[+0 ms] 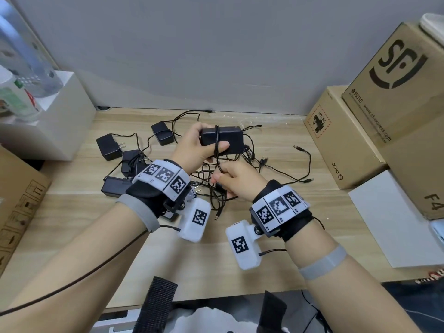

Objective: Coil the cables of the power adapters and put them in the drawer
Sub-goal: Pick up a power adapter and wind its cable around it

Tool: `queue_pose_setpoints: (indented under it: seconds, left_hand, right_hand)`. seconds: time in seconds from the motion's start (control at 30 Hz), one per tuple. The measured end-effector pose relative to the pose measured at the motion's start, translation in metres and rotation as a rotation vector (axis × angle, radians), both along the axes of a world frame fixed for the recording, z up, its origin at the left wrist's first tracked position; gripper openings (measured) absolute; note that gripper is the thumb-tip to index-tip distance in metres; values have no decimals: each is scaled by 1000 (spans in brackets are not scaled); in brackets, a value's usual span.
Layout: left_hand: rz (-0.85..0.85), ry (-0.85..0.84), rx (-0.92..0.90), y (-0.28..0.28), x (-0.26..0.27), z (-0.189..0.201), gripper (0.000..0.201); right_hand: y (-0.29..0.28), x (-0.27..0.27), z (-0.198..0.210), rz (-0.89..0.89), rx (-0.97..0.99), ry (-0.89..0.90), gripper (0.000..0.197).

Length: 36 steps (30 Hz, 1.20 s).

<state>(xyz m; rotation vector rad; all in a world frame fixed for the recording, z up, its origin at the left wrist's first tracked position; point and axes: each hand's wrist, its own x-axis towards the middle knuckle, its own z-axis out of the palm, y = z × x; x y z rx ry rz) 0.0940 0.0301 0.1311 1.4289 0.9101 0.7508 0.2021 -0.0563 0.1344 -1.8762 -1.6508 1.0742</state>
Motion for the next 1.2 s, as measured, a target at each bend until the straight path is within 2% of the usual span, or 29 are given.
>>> queue_pose_setpoints:
  seconds: [0.07,0.17,0.23,0.3,0.43,0.6,0.67,0.73,0.8,0.87,0.97,1.07,1.13,1.2]
  left_hand:
    - [-9,96,76,3,-1,-2,35]
    - [37,365,303,7,-4,-4,41]
    - [24,483,429,9,-8,-5,36]
    - [-50,568,482,8,-12,-8,33]
    - [-148,662,406,10,-17,-7,47]
    - [-436,691,262,14,-19,-1,42]
    - [-566,627,208,13,-19,4,38]
    - [-673,430,70,12,-21,7,34]
    - [-702,245,-47,11,-24,6,35]
    - [-679,106,-93,12,-25,6,48]
    - [-593,-148,-197,10,-23,8,77]
    - [-403,-285,-275,7,-14,12,87]
    - [-280,-291,-282,5,-7,12,78]
    - [-166,-267,-266,2,0,12,48]
  right_hand:
    - [-3,0,7,43,38,-52,13]
    - [-7,0,15,31,21,13,9]
    - [-9,1,21,1,11,91,10]
    - [-9,3,27,-32,76,94,11]
    - [-3,16,30,-111,215,-4,16]
    - [4,32,16,-215,265,-131,15]
    - [5,41,11,-264,274,-156,15]
    - [5,46,6,-316,286,-147,15]
    - [5,47,5,-332,299,-141,15]
    - [5,46,4,-324,292,-157,16]
    - [1,44,1,-287,195,-196,19]
    - [-1,34,-3,-249,125,-197,26]
    - [-1,24,-3,-201,111,-122,21]
    - [-2,16,-2,-175,115,-59,19]
